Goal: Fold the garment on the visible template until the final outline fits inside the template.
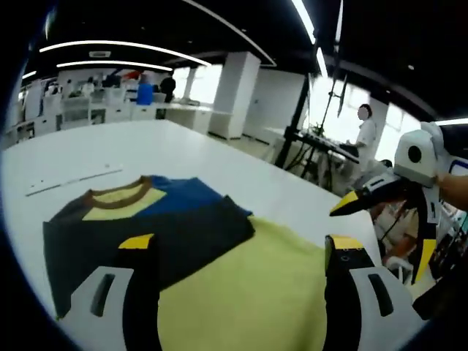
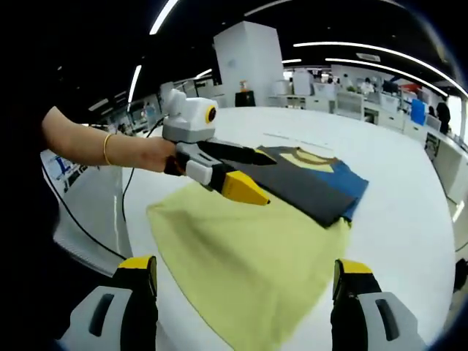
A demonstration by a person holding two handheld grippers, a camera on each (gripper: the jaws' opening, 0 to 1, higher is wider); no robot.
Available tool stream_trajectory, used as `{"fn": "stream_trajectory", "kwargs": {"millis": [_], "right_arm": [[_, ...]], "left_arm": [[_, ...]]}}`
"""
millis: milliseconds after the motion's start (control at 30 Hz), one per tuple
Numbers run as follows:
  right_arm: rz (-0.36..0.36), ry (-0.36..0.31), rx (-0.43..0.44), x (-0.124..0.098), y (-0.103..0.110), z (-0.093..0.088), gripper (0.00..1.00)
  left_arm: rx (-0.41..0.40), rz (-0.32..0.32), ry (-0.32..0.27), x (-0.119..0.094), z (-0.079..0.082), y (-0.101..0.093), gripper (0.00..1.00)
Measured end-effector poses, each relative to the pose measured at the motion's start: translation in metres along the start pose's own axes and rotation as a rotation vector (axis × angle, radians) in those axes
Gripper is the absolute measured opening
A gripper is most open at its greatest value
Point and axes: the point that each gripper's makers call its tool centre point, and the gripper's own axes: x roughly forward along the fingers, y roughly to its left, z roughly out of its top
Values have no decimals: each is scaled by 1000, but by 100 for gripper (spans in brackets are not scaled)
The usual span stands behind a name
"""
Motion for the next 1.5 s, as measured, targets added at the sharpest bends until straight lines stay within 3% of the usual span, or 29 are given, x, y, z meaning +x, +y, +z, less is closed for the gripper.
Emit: {"fn": "stream_trajectory", "kwargs": {"millis": [267, 833, 1133, 1500], "right_arm": [[40, 57, -66, 1, 10, -7, 99], [80, 123, -123, -1, 23, -22, 95], [98, 180, -180, 0, 27, -38, 84], [107, 250, -230, 3, 30, -61, 69]], "left_arm": [[55, -34, 27, -32, -12, -10, 97], [130, -70, 123, -101, -58, -25, 91], [194, -98, 205, -130, -85, -33, 83], [202, -102, 299, -160, -124, -45, 71]]}}
